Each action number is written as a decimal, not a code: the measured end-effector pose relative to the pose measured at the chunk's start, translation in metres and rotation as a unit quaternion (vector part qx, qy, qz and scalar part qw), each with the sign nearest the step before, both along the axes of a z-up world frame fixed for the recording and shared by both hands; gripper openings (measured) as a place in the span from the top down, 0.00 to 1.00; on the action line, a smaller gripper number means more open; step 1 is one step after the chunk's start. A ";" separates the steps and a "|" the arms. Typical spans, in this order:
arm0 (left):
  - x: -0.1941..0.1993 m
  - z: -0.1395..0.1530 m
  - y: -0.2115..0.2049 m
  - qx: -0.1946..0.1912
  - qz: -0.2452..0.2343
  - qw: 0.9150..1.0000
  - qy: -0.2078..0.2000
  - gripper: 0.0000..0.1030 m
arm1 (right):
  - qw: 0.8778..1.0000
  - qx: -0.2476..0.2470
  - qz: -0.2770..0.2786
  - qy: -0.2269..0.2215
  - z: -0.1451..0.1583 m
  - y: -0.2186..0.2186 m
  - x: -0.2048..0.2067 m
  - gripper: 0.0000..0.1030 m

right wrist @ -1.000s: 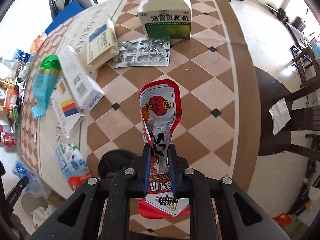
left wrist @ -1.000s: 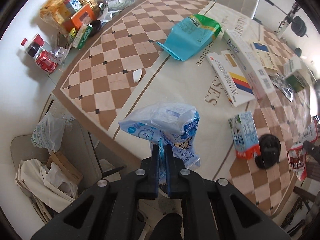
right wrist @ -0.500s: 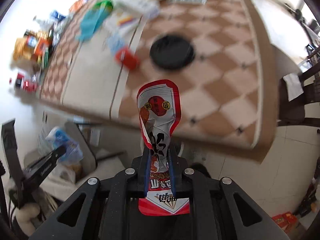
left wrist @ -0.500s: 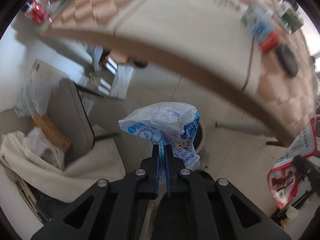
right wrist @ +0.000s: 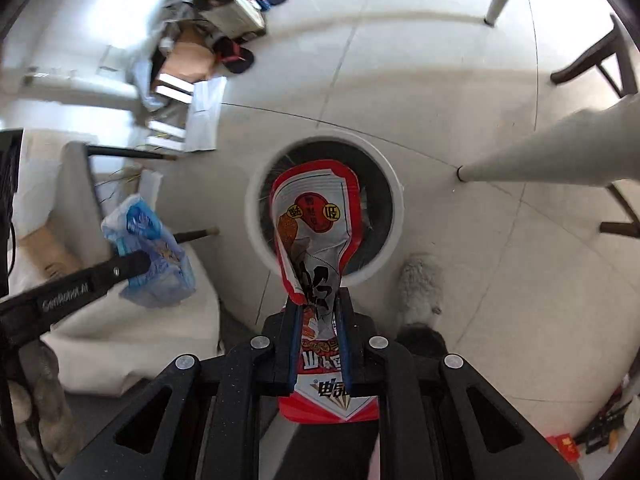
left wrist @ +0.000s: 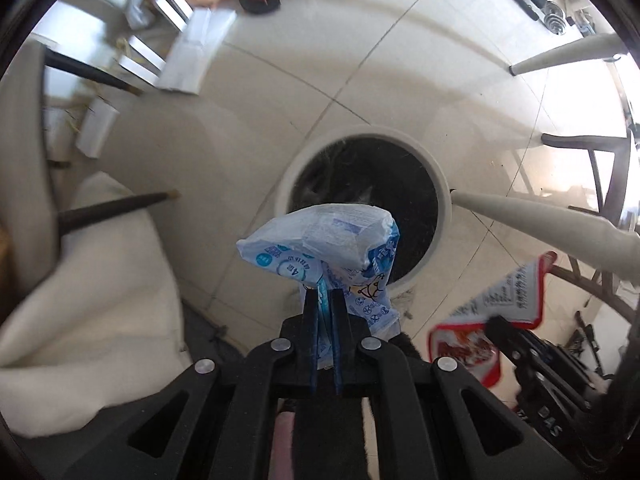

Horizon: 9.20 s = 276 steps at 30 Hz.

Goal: Collect trash
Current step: 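Carry both wrappers to the white bin and open both tools to drop them, then move both tools back up toward the table, then grasp the milk carton with the left tool while the right tool grasps the black lid, then carry the carton and lid over the bin and open both tools, then move both tools back over the table toward the medicine boxes, then grasp the white medicine box with the left tool while the right tool grasps the Doctor toothpaste box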

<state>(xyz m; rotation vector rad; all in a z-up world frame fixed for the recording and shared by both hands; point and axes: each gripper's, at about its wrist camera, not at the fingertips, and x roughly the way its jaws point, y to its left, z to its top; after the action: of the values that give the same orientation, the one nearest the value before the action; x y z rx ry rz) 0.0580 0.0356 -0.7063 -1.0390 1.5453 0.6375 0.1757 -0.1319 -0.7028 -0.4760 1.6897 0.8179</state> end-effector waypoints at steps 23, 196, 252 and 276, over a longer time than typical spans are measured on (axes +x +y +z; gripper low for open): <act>-0.015 -0.038 -0.010 0.029 0.006 0.999 0.023 0.01 | 0.996 -0.063 0.063 -0.031 -0.132 0.044 0.007 0.09; -0.024 0.228 -0.102 0.151 -0.038 0.988 0.025 0.02 | 0.992 -0.003 0.046 -0.118 0.169 -0.037 0.020 0.00; 0.306 0.315 0.166 0.118 0.090 0.989 0.016 0.01 | 0.990 0.022 0.104 -0.098 0.302 0.305 0.385 0.58; 0.253 0.286 0.086 0.112 0.014 0.993 0.022 0.29 | 0.990 -0.022 0.116 -0.077 0.266 0.201 0.328 0.64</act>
<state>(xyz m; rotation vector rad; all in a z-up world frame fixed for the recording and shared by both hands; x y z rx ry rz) 0.3114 0.1219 -0.4201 -0.8830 1.4615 0.8381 0.5032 0.0686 -0.4371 -0.7590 1.5295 0.8884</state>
